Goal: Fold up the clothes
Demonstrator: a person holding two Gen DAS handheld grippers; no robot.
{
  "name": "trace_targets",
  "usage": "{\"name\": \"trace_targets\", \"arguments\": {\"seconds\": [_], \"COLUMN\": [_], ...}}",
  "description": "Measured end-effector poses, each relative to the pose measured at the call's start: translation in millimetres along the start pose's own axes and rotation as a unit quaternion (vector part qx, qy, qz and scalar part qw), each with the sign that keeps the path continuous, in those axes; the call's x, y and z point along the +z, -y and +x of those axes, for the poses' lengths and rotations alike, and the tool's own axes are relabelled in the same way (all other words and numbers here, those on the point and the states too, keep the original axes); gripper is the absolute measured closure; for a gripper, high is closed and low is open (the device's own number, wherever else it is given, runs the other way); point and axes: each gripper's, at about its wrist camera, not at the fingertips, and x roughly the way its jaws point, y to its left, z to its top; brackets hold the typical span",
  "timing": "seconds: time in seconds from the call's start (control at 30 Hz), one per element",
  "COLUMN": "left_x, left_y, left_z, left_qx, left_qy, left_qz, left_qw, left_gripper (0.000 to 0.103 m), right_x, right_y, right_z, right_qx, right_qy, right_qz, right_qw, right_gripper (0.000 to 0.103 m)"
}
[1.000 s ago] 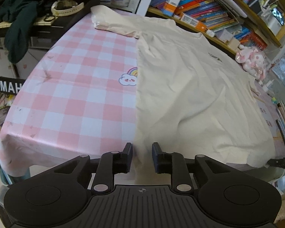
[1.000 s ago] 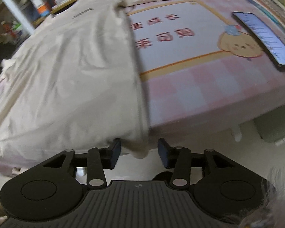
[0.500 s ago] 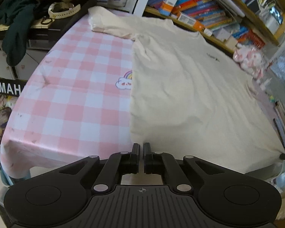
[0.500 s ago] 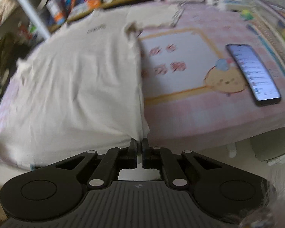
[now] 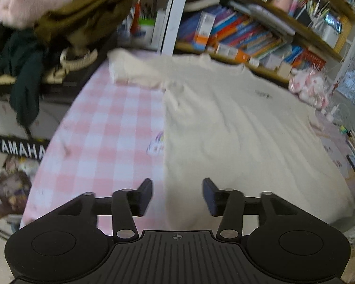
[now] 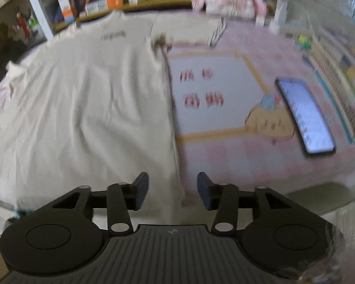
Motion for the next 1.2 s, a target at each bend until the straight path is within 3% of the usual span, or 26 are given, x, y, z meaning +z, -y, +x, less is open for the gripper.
{"name": "trace_targets", "arguments": {"seconds": [0.2, 0.4, 0.53, 0.9, 1.03, 1.2], "left_x": [1, 6, 7, 8, 13, 24], "left_y": [22, 43, 57, 95, 114, 147], "left_z": [5, 6, 8, 30, 47, 80], "left_qx": [0.015, 0.03, 0.029, 0.031, 0.048, 0.095], "left_qy": [0.035, 0.065, 0.076, 0.055, 0.048, 0.028], "left_qz": [0.003, 0.003, -0.007, 0.002, -0.004, -0.027], "left_qw": [0.9993, 0.9974, 0.9966, 0.998, 0.9977, 0.9947], "left_gripper": [0.032, 0.022, 0.02, 0.017, 0.016, 0.016], "right_x": [8, 18, 28, 54, 68, 90], "right_y": [-24, -47, -59, -64, -49, -22], "right_z": [-4, 6, 11, 32, 48, 70], "right_qx": [-0.024, -0.036, -0.02, 0.024, 0.035, 0.049], "right_qy": [0.078, 0.114, 0.121, 0.122, 0.116, 0.103], "right_qz": [-0.027, -0.025, -0.023, -0.04, -0.036, -0.031], "right_qw": [0.996, 0.993, 0.992, 0.991, 0.992, 0.993], "right_gripper": [0.018, 0.01, 0.009, 0.009, 0.009, 0.009]}}
